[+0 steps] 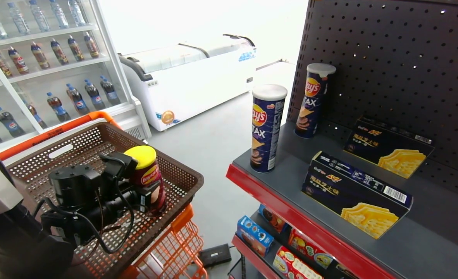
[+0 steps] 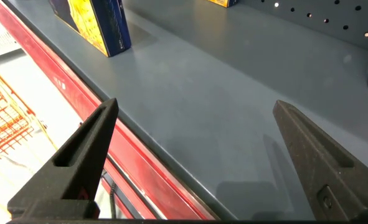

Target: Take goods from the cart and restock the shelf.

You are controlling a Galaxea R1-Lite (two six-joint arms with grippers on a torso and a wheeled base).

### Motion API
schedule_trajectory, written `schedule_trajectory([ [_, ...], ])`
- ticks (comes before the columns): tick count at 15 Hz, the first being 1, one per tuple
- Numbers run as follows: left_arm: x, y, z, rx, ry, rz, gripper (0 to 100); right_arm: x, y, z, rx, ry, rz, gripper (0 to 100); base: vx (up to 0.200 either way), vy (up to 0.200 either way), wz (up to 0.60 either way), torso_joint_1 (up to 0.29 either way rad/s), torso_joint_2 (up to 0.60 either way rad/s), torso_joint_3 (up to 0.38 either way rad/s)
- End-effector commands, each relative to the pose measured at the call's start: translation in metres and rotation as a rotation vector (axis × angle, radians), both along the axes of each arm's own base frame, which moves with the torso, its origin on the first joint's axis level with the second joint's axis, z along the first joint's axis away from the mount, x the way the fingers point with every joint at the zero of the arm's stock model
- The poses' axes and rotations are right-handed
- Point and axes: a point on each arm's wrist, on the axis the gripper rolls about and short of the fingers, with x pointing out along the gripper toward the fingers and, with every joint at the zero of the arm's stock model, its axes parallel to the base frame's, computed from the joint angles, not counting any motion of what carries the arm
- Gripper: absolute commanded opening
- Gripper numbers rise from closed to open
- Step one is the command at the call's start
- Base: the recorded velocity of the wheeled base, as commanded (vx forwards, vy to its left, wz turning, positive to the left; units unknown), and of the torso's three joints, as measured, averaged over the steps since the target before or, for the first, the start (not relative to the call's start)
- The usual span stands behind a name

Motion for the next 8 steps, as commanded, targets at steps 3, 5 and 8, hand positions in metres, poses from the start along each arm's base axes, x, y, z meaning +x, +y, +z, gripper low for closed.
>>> schedule_trajectory([
  [3, -0.005, -0.005, 0.039, 0.000, -0.110, -0.027, 0, 0.000, 0.000, 0.000, 0.000, 0.001, 0.001, 100, 0.000, 0.000, 0.00, 0.000, 0.00, 0.000],
  [5, -0.013, -0.007, 0.063, -0.003, -0.132, -0.036, 0, 0.000, 0.000, 0.000, 0.000, -0.001, 0.001, 100, 0.000, 0.000, 0.00, 0.000, 0.00, 0.000],
  [8, -0.041, -0.016, 0.105, -0.025, -0.134, -0.145, 0, 0.000, 0.000, 0.000, 0.000, -0.001, 0.001, 100, 0.000, 0.000, 0.00, 0.000, 0.00, 0.000],
])
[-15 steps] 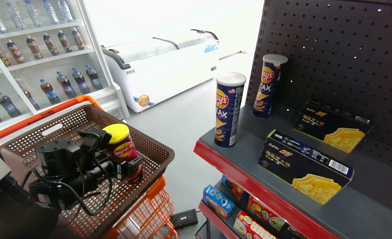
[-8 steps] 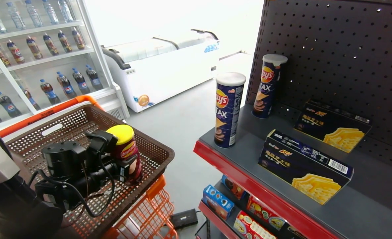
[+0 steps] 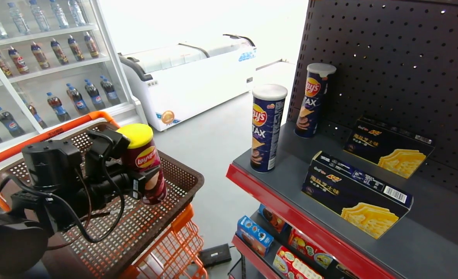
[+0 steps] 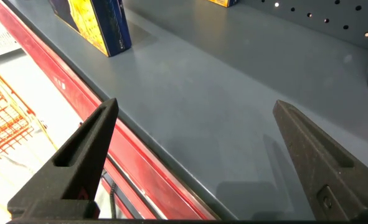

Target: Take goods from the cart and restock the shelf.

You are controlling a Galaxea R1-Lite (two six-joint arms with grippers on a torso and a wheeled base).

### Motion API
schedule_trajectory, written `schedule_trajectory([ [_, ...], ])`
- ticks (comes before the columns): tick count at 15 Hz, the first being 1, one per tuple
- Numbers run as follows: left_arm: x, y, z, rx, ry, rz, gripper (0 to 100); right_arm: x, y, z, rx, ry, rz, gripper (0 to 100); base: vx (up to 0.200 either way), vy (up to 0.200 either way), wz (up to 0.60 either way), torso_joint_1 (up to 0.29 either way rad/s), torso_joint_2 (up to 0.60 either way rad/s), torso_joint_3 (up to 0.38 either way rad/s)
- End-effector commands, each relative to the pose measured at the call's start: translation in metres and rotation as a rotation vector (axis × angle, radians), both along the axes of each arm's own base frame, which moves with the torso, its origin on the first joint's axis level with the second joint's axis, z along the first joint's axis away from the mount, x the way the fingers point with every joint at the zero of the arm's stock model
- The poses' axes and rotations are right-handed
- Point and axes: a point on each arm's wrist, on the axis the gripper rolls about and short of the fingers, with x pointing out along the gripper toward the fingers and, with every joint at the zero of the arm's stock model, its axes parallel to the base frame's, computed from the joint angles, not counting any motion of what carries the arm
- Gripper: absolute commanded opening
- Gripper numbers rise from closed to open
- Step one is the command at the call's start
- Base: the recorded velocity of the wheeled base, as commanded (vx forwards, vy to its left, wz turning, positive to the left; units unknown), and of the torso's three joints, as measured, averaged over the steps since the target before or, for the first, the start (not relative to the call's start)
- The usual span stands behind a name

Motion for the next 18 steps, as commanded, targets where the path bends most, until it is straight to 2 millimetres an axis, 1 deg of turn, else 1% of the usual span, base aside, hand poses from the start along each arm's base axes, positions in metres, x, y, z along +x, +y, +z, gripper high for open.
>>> schedule_trajectory([
  [1, -0.037, -0.008, 0.055, -0.034, -0.075, -0.094, 0, 0.000, 0.000, 0.000, 0.000, 0.001, 0.000, 100, 0.000, 0.000, 0.00, 0.000, 0.00, 0.000],
  [2, -0.045, -0.012, 0.071, -0.067, -0.103, -0.110, 0, 0.000, 0.000, 0.000, 0.000, 0.000, 0.000, 100, 0.000, 0.000, 0.00, 0.000, 0.00, 0.000],
  [4, -0.058, -0.017, 0.095, -0.106, -0.182, -0.140, 0, 0.000, 0.000, 0.000, 0.000, 0.001, 0.000, 100, 0.000, 0.000, 0.00, 0.000, 0.00, 0.000],
  [5, -0.065, -0.020, 0.101, -0.111, -0.200, -0.161, 0, 0.000, 0.000, 0.000, 0.000, 0.000, 0.000, 100, 0.000, 0.000, 0.00, 0.000, 0.00, 0.000],
  [8, -0.080, -0.021, 0.106, -0.109, -0.178, -0.172, 0, 0.000, 0.000, 0.000, 0.000, 0.000, 0.000, 100, 0.000, 0.000, 0.00, 0.000, 0.00, 0.000],
  [9, -0.081, -0.021, 0.106, -0.109, -0.172, -0.177, 0, 0.000, 0.000, 0.000, 0.000, 0.001, 0.000, 100, 0.000, 0.000, 0.00, 0.000, 0.00, 0.000],
  [12, -0.097, -0.023, 0.115, -0.155, -0.204, -0.217, 0, 0.000, 0.000, 0.000, 0.000, 0.000, 0.000, 100, 0.000, 0.000, 0.00, 0.000, 0.00, 0.000],
  [14, -0.111, -0.028, 0.123, -0.246, -0.194, -0.319, 0, 0.000, 0.000, 0.000, 0.000, 0.000, 0.000, 100, 0.000, 0.000, 0.00, 0.000, 0.00, 0.000],
  [15, -0.116, -0.027, 0.125, -0.256, -0.200, -0.344, 0, 0.000, 0.000, 0.000, 0.000, 0.000, 0.000, 100, 0.000, 0.000, 0.00, 0.000, 0.00, 0.000],
  [18, -0.128, -0.022, 0.120, -0.253, -0.201, -0.366, 0, 0.000, 0.000, 0.000, 0.000, 0.000, 0.000, 100, 0.000, 0.000, 0.00, 0.000, 0.00, 0.000],
])
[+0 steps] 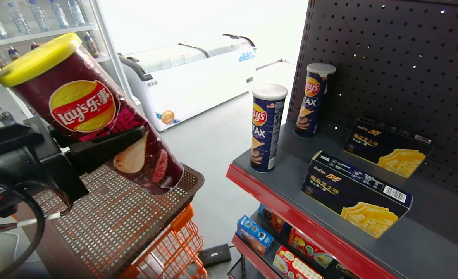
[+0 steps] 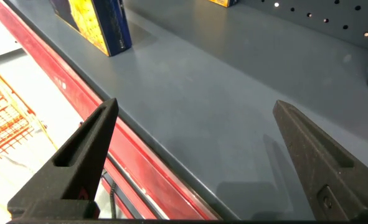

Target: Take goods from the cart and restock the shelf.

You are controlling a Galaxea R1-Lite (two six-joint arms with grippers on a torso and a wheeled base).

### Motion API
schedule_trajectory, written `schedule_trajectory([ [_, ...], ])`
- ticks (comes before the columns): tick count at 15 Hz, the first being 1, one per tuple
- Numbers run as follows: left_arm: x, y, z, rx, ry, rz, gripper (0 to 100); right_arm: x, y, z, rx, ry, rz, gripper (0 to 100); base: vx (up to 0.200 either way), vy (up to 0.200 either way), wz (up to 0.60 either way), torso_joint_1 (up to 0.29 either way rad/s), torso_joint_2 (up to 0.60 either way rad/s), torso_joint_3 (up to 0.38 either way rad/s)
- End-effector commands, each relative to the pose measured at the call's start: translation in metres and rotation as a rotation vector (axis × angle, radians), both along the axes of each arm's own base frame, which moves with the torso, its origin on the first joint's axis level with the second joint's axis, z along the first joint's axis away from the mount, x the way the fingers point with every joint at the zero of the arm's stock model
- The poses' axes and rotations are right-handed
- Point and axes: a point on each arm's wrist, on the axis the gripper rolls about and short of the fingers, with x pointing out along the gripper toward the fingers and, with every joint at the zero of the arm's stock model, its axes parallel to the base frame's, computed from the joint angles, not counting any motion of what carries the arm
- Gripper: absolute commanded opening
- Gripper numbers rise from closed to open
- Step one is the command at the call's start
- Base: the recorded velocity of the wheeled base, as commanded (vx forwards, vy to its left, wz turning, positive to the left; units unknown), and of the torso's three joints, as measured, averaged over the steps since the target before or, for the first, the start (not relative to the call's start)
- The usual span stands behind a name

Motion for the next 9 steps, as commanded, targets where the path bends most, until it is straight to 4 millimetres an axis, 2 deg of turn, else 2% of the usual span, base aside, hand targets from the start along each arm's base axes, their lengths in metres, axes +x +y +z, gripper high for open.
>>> schedule_trajectory([
  [1, -0.016, 0.005, -0.003, -0.001, -0.017, -0.005, 0, 0.000, 0.000, 0.000, 0.000, -0.001, 0.000, 100, 0.000, 0.000, 0.00, 0.000, 0.00, 0.000],
  [3, -0.025, 0.007, -0.019, 0.014, 0.022, -0.014, 0, 0.000, 0.000, 0.000, 0.000, -0.001, 0.000, 100, 0.000, 0.000, 0.00, 0.000, 0.00, 0.000],
  [7, -0.030, 0.005, -0.027, 0.024, 0.040, -0.045, 0, 0.000, 0.000, 0.000, 0.000, -0.001, 0.000, 100, 0.000, 0.000, 0.00, 0.000, 0.00, 0.000],
  [9, -0.041, 0.006, -0.032, 0.094, 0.095, -0.072, 0, 0.000, 0.000, 0.000, 0.000, 0.001, 0.000, 100, 0.000, 0.000, 0.00, 0.000, 0.00, 0.000],
])
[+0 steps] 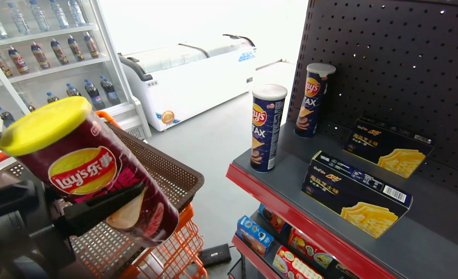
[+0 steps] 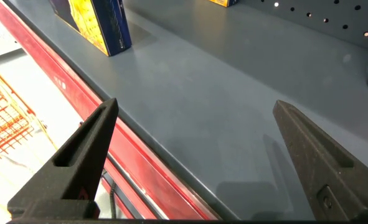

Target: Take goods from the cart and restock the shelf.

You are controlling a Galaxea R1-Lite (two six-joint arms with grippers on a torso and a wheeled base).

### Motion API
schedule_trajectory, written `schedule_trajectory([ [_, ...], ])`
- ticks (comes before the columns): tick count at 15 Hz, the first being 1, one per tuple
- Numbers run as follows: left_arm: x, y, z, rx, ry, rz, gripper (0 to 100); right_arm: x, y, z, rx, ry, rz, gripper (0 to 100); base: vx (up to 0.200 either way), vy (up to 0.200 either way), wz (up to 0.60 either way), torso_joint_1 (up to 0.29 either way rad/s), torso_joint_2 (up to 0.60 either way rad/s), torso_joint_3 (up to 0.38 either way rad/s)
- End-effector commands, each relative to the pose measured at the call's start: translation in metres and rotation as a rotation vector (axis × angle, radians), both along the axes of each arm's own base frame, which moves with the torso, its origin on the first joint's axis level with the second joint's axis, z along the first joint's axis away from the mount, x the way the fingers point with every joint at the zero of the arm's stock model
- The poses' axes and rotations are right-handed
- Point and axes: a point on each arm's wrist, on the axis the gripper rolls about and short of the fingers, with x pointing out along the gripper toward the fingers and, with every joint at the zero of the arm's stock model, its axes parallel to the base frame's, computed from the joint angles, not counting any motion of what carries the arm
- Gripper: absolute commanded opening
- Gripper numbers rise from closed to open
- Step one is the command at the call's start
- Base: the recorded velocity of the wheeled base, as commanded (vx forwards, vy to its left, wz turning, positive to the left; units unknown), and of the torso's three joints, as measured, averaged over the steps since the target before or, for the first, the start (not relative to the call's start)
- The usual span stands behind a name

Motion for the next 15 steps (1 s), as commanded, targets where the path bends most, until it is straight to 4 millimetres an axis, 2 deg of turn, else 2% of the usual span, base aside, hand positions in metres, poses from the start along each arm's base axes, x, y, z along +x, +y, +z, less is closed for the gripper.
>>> schedule_trajectory([
  [1, -0.021, 0.004, 0.000, 0.063, 0.010, -0.052, 0, 0.000, 0.000, 0.000, -0.002, -0.001, 0.001, 100, 0.000, 0.000, 0.00, 0.000, 0.00, 0.000],
  [2, -0.023, 0.005, -0.001, 0.071, 0.020, -0.057, 0, 0.000, 0.000, 0.000, 0.000, -0.001, 0.001, 100, 0.000, 0.000, 0.00, 0.000, 0.00, 0.000],
  [3, -0.036, 0.010, 0.001, 0.091, 0.038, -0.065, 0, 0.000, 0.000, 0.000, -0.002, 0.001, 0.002, 100, 0.000, 0.000, 0.00, 0.000, 0.00, 0.000],
  [5, -0.041, 0.012, 0.002, 0.094, 0.049, -0.069, 0, 0.000, 0.000, 0.000, 0.000, 0.001, 0.001, 100, 0.000, 0.000, 0.00, 0.000, 0.00, 0.000],
  [15, -0.038, 0.008, 0.001, 0.086, 0.061, -0.159, 0, 0.000, 0.000, 0.000, 0.000, 0.002, 0.001, 100, 0.000, 0.000, 0.00, 0.000, 0.00, 0.000],
])
